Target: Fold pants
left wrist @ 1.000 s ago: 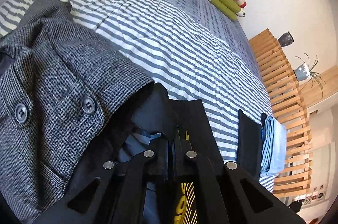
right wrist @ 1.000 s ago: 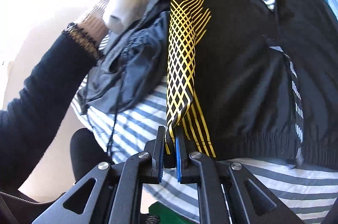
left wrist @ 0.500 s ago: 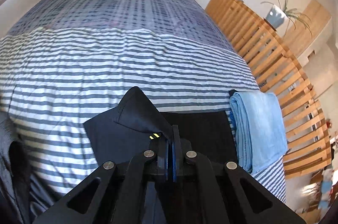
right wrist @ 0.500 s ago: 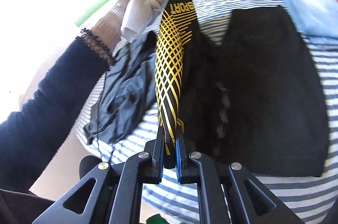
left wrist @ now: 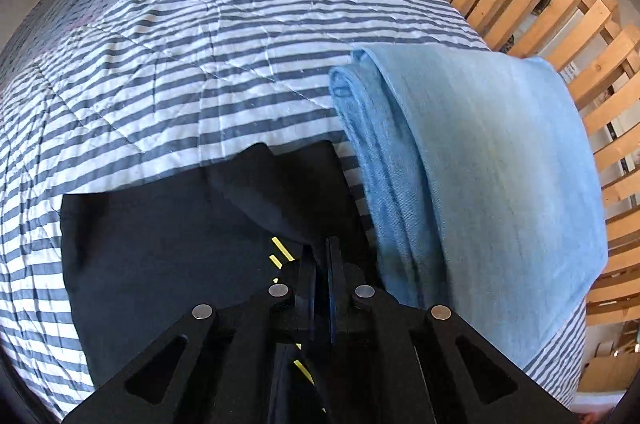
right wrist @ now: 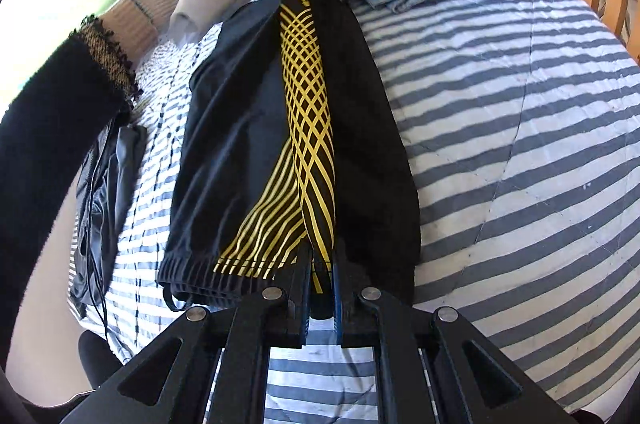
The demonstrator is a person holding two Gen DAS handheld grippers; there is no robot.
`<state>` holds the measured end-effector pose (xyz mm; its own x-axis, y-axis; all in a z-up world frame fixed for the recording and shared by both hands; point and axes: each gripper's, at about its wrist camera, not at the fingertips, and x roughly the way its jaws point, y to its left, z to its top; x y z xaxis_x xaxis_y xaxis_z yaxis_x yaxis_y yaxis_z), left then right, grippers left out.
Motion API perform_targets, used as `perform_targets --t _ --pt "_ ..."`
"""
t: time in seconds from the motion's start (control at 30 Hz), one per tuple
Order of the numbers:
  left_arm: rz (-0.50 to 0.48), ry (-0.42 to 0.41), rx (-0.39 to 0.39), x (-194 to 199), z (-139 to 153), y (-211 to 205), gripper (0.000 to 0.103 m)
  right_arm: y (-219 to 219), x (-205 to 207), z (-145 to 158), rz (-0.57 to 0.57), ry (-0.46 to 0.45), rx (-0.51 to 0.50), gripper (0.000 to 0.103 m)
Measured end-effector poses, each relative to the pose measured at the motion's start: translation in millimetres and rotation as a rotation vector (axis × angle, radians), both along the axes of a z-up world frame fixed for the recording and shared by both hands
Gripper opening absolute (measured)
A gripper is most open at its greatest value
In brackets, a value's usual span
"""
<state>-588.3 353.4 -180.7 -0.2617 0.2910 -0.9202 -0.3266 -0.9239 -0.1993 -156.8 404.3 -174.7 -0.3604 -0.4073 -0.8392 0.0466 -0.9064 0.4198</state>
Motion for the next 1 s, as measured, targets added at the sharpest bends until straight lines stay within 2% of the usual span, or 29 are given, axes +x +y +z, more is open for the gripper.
perform_targets --t 0.03,0.07,0.13,0.17,0.23,0.33,0.43,0.47,0.57,0.6,0.67,0.73,0.83,0.93,1.0 --pt "-0.020 -0.039 0.028 1.5 -0.9 1.0 0.032 0.9 -2.2 -2.4 0.003 -0.007 -0.011 0.008" --pt "-0.032 -0.058 0.042 2.9 1.3 -1.3 0.038 1.7 -2.1 -5.4 0.004 -0.012 -0.012 0.008" --pt "-0.046 -0.028 0.064 9.2 19.1 -13.9 0.040 5.4 -2.7 -10.1 0.003 -0.017 -0.017 0.008" --pt "-0.058 -0.023 0.102 12.5 30.6 -26.0 0.049 7.9 -3.3 -10.7 -0.002 -0.021 -0.024 0.008" --pt "-0.042 0.009 0.142 17.6 54.0 -57.3 0.058 9.4 -3.6 -14.0 -0.015 -0.034 -0.054 0.008" --pt "0.028 0.073 0.132 19.6 75.1 -115.3 0.058 17.1 -4.4 -16.4 -0.032 -0.052 -0.099 0.009" --pt "0.097 0.067 0.096 23.9 68.8 -170.4 0.058 23.3 -3.6 -13.9 -0.051 -0.058 -0.097 0.010" --pt "0.124 0.048 0.106 29.1 62.0 -190.1 0.058 24.3 -2.9 -11.6 -0.052 -0.059 -0.087 0.012" --pt "0.154 -0.022 0.156 69.4 35.8 -237.1 0.058 24.0 2.0 2.3 -0.051 -0.019 0.014 0.017" --pt "0.152 -0.033 0.154 87.4 28.6 -246.6 0.058 24.3 3.9 8.0 -0.049 0.003 0.065 0.023" --pt "0.136 -0.065 0.146 129.4 13.0 -259.0 0.058 22.9 5.5 15.4 -0.038 0.039 0.169 0.026" --pt "0.113 -0.103 0.186 177.3 2.5 -266.2 0.058 26.9 3.9 15.5 -0.038 0.033 0.205 0.026" --pt "0.102 -0.167 0.263 239.8 -6.1 -270.6 0.058 36.9 0.8 14.5 -0.045 0.006 0.118 0.027" --pt "0.101 -0.235 0.323 285.2 -15.2 -267.1 0.058 37.9 -5.0 18.0 -0.033 -0.002 0.052 0.036" --pt "0.090 -0.273 0.364 307.3 -21.7 -259.9 0.059 31.4 -11.3 19.8 -0.001 0.001 0.041 0.049"
